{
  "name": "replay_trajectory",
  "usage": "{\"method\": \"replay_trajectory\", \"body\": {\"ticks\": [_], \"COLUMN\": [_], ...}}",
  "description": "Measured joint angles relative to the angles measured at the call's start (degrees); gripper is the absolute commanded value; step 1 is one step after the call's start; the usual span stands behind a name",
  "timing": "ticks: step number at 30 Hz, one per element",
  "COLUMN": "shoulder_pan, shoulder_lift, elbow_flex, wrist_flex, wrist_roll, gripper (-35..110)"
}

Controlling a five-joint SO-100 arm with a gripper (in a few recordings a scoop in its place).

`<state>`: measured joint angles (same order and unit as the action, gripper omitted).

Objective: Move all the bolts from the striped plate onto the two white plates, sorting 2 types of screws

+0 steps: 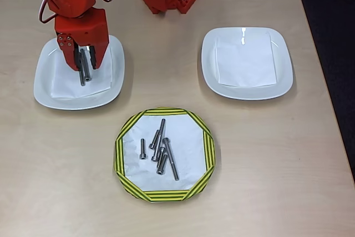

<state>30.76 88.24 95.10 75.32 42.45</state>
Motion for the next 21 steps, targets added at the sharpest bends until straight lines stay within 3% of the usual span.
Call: {"method": "replay_trajectory", "body": {"ticks": [10,21], "shoulder_pan": [-11.2,-26.5], "shoulder_lift": [-4.5,-14.6], "elbow_flex": [-6.2,-16.4], "wrist_flex": [-4.5,-16.3], "wrist_roll": [6.2,25.0], "gripper": [12,15]}}
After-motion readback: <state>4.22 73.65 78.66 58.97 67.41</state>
